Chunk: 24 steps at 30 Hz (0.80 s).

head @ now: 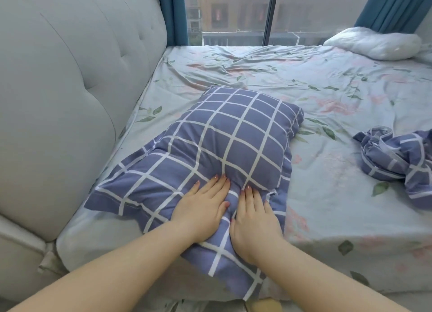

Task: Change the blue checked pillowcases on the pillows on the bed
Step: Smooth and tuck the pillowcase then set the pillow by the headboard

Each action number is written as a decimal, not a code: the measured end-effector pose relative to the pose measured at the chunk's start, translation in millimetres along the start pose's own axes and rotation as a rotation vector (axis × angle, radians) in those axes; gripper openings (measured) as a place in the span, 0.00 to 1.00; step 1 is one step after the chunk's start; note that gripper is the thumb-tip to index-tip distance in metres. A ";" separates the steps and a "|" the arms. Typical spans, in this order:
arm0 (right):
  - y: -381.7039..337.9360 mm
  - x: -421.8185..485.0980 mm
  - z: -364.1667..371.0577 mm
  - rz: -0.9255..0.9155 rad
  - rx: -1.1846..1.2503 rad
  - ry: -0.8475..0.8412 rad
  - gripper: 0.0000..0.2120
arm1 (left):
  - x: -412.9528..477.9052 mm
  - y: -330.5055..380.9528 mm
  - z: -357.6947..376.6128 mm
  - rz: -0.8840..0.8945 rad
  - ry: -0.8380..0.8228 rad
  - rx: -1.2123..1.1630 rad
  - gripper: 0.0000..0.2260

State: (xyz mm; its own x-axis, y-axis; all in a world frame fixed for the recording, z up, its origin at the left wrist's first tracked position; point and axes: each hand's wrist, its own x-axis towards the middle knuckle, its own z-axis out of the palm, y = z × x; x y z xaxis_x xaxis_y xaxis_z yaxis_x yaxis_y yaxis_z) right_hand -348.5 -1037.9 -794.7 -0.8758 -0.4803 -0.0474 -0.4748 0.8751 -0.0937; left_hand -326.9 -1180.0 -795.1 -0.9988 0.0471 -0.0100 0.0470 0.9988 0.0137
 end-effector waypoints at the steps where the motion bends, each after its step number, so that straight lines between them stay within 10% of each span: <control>1: 1.1 13.0 4.6 0.010 0.006 0.072 0.39 | 11.7 -3.1 3.1 -0.012 0.007 -0.001 0.25; 6: 11.9 76.4 16.3 0.078 0.042 0.007 0.27 | 83.3 -20.2 11.4 -0.050 0.010 0.025 0.24; 13: 11.0 9.9 33.3 -0.045 -0.017 0.201 0.30 | 6.9 0.4 14.1 0.086 0.101 -0.012 0.26; 24: 9.6 31.2 12.0 0.037 -0.007 0.011 0.33 | 29.0 8.9 -0.9 -0.099 0.006 0.049 0.26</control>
State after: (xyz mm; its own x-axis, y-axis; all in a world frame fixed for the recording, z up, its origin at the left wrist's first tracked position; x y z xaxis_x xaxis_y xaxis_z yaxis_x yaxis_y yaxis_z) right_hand -379.3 -1045.2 -809.0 -0.8936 -0.4470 -0.0397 -0.4427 0.8926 -0.0852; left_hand -355.5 -1169.8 -794.4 -0.9987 -0.0516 -0.0029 -0.0514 0.9980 -0.0360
